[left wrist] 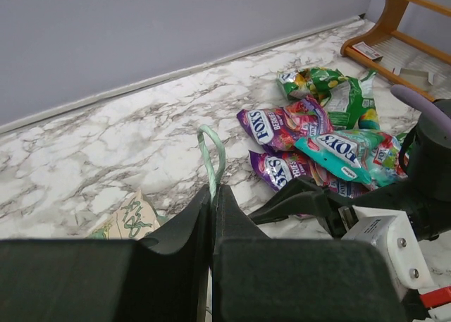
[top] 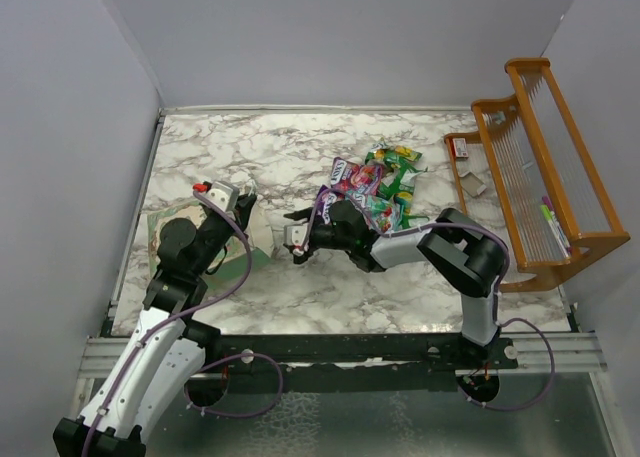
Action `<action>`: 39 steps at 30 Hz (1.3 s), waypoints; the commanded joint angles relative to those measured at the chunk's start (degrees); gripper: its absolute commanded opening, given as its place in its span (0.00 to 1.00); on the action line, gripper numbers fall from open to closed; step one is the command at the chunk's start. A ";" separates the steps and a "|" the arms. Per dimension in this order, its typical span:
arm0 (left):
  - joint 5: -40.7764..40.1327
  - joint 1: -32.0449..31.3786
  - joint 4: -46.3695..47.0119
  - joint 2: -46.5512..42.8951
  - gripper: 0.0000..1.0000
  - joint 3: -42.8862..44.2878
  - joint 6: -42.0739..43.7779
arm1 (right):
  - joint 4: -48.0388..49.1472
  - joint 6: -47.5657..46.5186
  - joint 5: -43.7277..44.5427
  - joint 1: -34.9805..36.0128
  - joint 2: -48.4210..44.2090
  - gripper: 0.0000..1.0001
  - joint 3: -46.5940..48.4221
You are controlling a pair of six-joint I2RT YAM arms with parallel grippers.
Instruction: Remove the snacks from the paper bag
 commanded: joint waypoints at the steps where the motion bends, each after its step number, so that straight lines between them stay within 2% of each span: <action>1: -0.46 0.11 2.17 -0.04 0.00 0.88 0.27 | -2.25 -6.03 -7.37 -0.01 2.11 0.67 3.12; 2: -0.93 0.09 2.55 0.17 0.00 0.99 -0.09 | -0.68 -4.78 -7.65 0.00 2.44 0.64 3.12; 4: -2.84 0.10 3.57 0.86 0.00 1.02 -1.22 | 0.41 -2.67 -5.77 0.21 3.16 0.47 3.88; 5: -4.16 0.13 4.10 1.34 0.00 1.21 -2.53 | 0.63 -2.21 -4.82 0.37 3.55 0.44 3.99; 10: -3.77 0.10 6.72 4.02 0.00 2.11 -5.19 | 1.38 -4.72 -2.70 0.70 4.91 0.46 3.23; 15: -3.49 0.06 4.67 3.48 0.00 3.04 -4.42 | 0.70 -5.74 1.52 0.70 6.42 0.57 3.98; 19: -3.40 0.08 2.66 1.30 0.00 2.80 -3.95 | 1.06 -3.80 6.54 0.70 9.27 0.57 6.77; 21: -3.78 0.08 1.80 0.44 0.00 2.86 -3.97 | -0.41 -3.66 6.15 0.70 9.80 0.51 7.86; 25: -6.58 0.05 1.57 0.11 0.00 3.32 -5.44 | -0.76 -0.79 5.12 0.70 6.82 0.25 6.57; 27: -11.02 0.09 1.64 1.46 0.00 3.92 -8.21 | -0.16 3.63 6.84 0.70 3.97 0.15 5.01; 31: -19.24 0.11 2.85 8.40 0.00 5.51 -13.24 | -0.95 10.25 12.23 0.79 -1.08 0.02 2.77; 35: -21.21 0.15 9.07 17.09 0.00 7.59 -13.56 | -1.04 11.27 23.29 0.96 -3.75 0.01 0.83; 39: -21.35 0.46 12.04 25.50 0.00 12.45 -12.51 | -3.66 10.88 28.85 1.79 -7.70 0.01 -1.82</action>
